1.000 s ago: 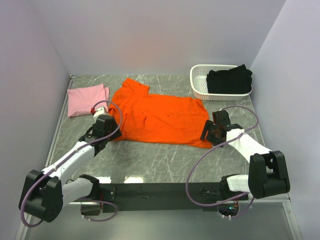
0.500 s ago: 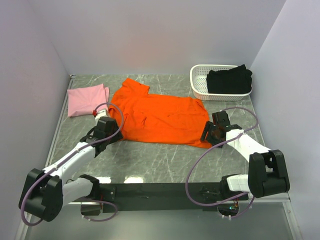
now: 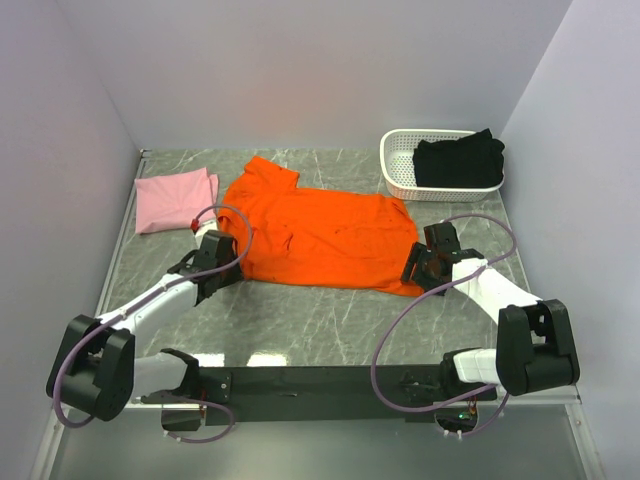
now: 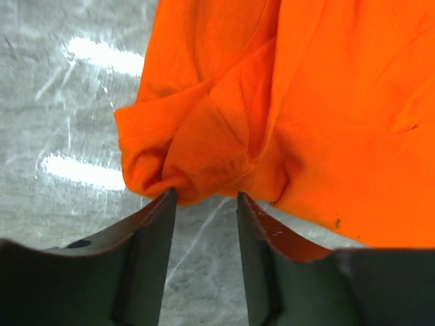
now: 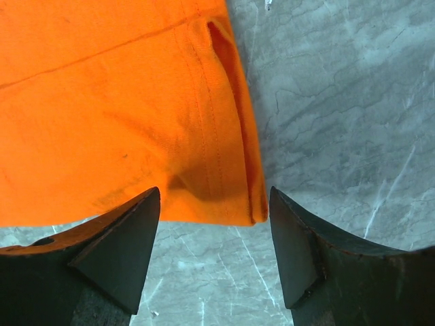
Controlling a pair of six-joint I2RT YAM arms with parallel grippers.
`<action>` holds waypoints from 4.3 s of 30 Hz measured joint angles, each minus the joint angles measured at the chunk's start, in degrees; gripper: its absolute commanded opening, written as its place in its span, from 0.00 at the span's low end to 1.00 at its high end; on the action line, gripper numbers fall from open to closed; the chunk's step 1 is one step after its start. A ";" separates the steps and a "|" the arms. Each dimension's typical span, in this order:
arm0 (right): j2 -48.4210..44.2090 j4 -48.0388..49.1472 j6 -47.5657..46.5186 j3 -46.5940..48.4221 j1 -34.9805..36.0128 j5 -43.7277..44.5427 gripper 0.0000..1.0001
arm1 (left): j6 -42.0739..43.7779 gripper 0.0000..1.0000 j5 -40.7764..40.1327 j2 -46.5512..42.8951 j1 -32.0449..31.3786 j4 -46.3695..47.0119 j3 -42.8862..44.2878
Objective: Fold and stack the t-shirts
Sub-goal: Fold the tshirt
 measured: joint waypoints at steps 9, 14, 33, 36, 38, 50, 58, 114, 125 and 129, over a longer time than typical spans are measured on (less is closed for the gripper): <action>0.00 0.00 0.02 0.00 0.00 -1.25 0.71 | 0.17 0.44 -2.38 2.12 0.00 -0.96 3.58; 0.00 0.00 0.02 0.00 0.00 -1.44 0.71 | 0.13 0.52 -2.56 3.85 -0.81 -2.10 3.96; 0.00 0.02 0.00 0.00 0.00 -1.88 0.71 | 0.22 0.27 -3.98 9.73 -2.29 -5.11 7.17; 0.00 0.02 0.00 0.00 0.00 -1.90 0.71 | 0.33 0.15 -4.31 9.79 -2.29 -5.64 7.45; 0.00 0.02 0.00 0.00 0.00 -1.90 0.71 | 0.35 0.07 -4.63 9.92 -2.29 -6.01 7.82; 0.00 0.11 -0.04 0.00 0.00 -2.19 0.15 | 0.15 0.01 -5.97 5.49 -2.27 -6.43 8.02; 0.00 -0.11 0.09 0.02 0.00 -2.01 0.00 | -0.26 0.01 -7.04 0.48 -2.16 -6.03 7.91; 11.02 -22.21 -5.27 18.49 -0.22 20.22 0.63 | 1.60 0.81 -6.97 1.38 -3.28 -25.88 22.27; 3.43 -11.91 -5.90 19.17 3.19 6.64 0.64 | 0.66 0.86 1.55 24.35 -16.74 -8.85 30.14; 8.70 -7.10 -5.84 18.93 5.35 2.82 0.64 | 0.68 0.86 3.98 31.28 -19.15 -5.29 30.45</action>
